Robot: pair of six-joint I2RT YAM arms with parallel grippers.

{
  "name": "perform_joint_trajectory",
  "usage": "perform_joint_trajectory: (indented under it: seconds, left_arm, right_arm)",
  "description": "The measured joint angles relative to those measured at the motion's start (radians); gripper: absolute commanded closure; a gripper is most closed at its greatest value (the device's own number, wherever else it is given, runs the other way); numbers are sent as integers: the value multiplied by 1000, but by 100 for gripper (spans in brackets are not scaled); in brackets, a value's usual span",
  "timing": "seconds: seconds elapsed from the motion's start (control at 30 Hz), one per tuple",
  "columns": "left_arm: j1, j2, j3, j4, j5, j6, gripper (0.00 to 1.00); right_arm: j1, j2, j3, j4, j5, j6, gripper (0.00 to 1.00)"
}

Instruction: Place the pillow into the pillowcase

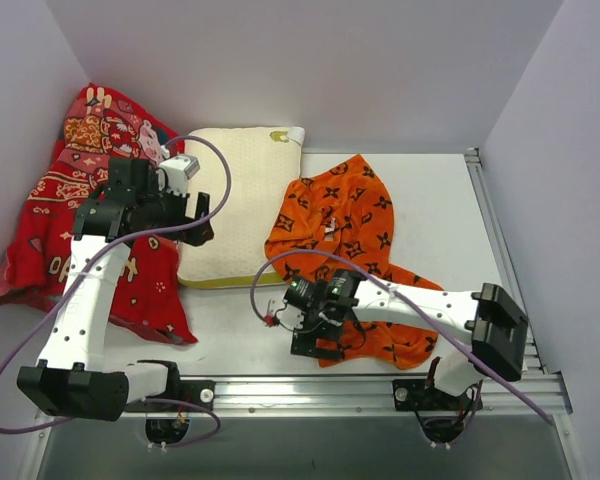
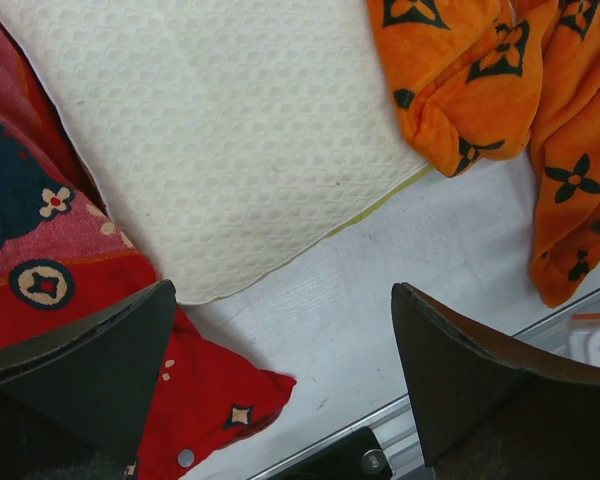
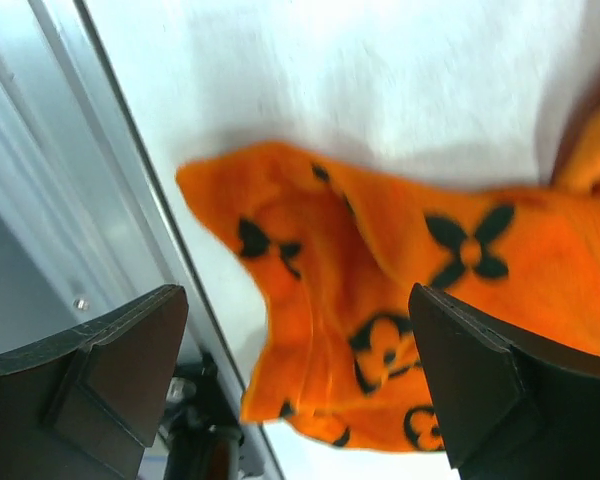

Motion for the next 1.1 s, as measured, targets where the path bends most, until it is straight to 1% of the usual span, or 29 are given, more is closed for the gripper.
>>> perform_joint_trajectory:
  seconds: [0.13,0.23,0.27,0.33,0.37,0.43,0.47,0.6,0.67,0.7,0.8,0.83,0.87,0.9,1.0,1.1]
  left_arm:
    - [76,6,0,-19,59,-6,3]
    - [103,6,0,-28,83,-7,3]
    - [105,6,0,-28,86,-7,2]
    - [108,6,0,-29,94,-7,3]
    - [108,6,0,-31,97,-6,2]
    - [108,6,0,-34,100,-6,3]
    - [108,6,0,-34,103,-5,3]
    - [109,11,0,-35,115,2,3]
    - [109,18,0,-35,127,8,3]
    - [108,22,0,-35,130,12,3]
    - [107,30,0,-34,142,23,3]
    - [106,31,0,-33,145,29,3]
    - [103,31,0,-31,152,34,3]
    - [99,31,0,-26,155,37,4]
    - [66,31,0,5,159,48,6]
    - [12,37,-1,55,153,65,10]
  right_arm:
    - [33,106,-7,91,32,-13,6]
    - [34,172,-32,148,64,-21,18]
    - [34,192,-43,160,74,-25,29]
    - [34,232,-69,184,90,-40,41]
    - [35,241,-83,190,92,-43,56]
    - [36,234,-94,186,99,-57,78]
    - [36,227,-107,191,106,-66,100]
    - [29,149,-165,190,145,-93,100]
    - [-5,54,-188,165,154,-114,100]
    - [-40,-7,-190,148,153,-129,100]
    - [-243,-216,-179,131,161,-200,100]
    - [-370,-287,-164,128,153,-245,100]
    - [-470,-335,-150,130,151,-285,100]
    - [-596,-368,-135,132,148,-330,100]
    - [-941,-394,-100,161,111,-457,100]
    - [-1216,-293,-71,214,54,-552,100]
